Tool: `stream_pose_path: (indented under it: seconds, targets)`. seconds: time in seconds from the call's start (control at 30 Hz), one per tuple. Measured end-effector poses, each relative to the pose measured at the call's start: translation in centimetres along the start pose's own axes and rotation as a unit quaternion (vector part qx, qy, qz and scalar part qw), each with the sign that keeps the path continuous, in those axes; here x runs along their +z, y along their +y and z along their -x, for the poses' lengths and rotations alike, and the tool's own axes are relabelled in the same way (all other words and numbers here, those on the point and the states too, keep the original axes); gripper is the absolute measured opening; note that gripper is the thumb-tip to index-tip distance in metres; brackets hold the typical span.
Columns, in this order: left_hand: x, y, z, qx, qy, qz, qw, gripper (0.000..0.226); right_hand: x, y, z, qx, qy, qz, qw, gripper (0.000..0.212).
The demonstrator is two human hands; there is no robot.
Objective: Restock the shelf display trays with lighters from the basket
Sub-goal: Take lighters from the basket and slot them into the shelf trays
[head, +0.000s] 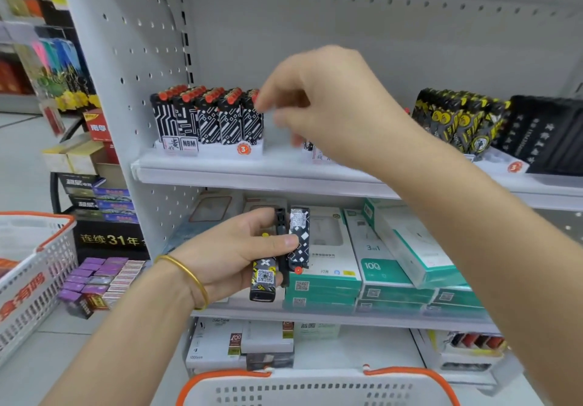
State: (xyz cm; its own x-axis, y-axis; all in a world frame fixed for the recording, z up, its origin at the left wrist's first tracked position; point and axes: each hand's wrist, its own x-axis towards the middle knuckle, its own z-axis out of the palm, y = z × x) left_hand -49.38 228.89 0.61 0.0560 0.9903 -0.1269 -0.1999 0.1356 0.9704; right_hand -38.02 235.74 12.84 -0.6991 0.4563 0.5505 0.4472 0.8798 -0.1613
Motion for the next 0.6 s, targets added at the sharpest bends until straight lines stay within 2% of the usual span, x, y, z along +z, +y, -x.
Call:
stream_pose_path:
  seconds: [0.07, 0.13, 0.23, 0.33, 0.4, 0.5, 0.6]
  targets:
    - [-0.1, -0.1, 0.2, 0.012, 0.003, 0.0, 1.0, 0.032, -0.1, 0.1, 2.7, 0.023, -0.076, -0.049, 0.996, 0.027]
    - [-0.1, -0.1, 0.3, 0.018, 0.0, -0.001, 1.0, 0.029, 0.5, 0.7, 4.3, 0.03, -0.136, -0.025, 0.99, 0.027]
    - [-0.2, -0.1, 0.5, 0.011, -0.014, 0.004, 1.0, 0.019, 1.6, 1.4, 5.6, -0.002, -0.169, 0.036, 0.985, 0.035]
    - [-0.2, -0.2, 0.6, 0.005, -0.01, 0.032, 0.999, 0.021, 2.1, 1.9, 6.6, -0.055, -0.183, 0.022, 0.981, 0.035]
    - [-0.2, -0.2, 0.7, 0.005, -0.005, 0.056, 0.998, 0.021, 2.7, 2.4, 7.3, -0.094, -0.179, 0.046, 0.978, 0.035]
    - [0.2, 0.0, 0.9, 0.003, -0.019, 0.07, 0.997, 0.017, 3.8, 3.2, 7.9, -0.146, -0.098, 0.076, 0.982, 0.03]
    - [0.4, 0.0, 0.9, -0.006, -0.021, 0.085, 0.996, 0.022, 4.1, 3.8, 8.0, -0.177, -0.066, 0.039, 0.981, 0.021]
